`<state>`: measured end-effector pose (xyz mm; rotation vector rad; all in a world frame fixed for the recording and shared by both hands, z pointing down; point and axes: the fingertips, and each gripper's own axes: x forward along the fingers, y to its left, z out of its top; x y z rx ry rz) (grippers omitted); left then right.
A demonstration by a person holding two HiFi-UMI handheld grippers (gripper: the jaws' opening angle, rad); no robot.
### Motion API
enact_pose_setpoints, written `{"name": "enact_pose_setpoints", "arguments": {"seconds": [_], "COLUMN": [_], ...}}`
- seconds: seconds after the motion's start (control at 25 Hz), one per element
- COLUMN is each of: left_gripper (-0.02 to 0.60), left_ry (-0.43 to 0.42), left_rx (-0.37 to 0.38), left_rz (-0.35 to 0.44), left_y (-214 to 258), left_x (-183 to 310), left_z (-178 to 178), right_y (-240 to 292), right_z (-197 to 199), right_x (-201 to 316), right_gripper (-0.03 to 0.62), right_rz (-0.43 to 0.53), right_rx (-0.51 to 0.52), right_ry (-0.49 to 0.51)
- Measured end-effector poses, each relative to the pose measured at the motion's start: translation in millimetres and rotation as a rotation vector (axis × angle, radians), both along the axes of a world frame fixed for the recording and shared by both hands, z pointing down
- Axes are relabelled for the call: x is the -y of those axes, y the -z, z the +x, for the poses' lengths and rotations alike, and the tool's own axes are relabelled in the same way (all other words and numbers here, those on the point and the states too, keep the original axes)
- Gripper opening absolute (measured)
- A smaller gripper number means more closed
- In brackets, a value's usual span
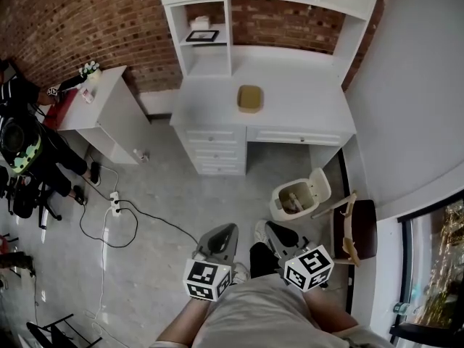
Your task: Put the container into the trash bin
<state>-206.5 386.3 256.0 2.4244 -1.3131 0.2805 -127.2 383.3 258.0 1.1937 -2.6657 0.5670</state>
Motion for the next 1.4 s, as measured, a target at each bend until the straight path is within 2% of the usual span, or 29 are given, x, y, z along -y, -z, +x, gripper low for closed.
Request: {"name": "enact_pose_setpoints", "arguments": {"seconds": [0.32,0.68,1.12,1.4], "left_gripper": [0.017,0.017,0.018,0.017], "left_ry": [-0.005,0.035,0.078,0.093], "left_rx": [0.007,0.016,0.009,0.028], "left_rz": [-0.006,-0.012,-0.018,-0.022], "left_y": [-11,-12,-6,-1], "left_x": [63,191,330,378], "left_z": [4,6,38,61], "right_y": [-11,-7,0,0], "right_z": [1,3,34,60], "right_x": [67,202,347,400], "right_gripper": [0.028,0.028,0.028,0.027], "right_rz": [0.001,0.018,0.02,0.016], "right_rx": [-0.004,-0.028,-0.045,-0.038], "right_ry": [0.022,0.087,0.149,0.162]}}
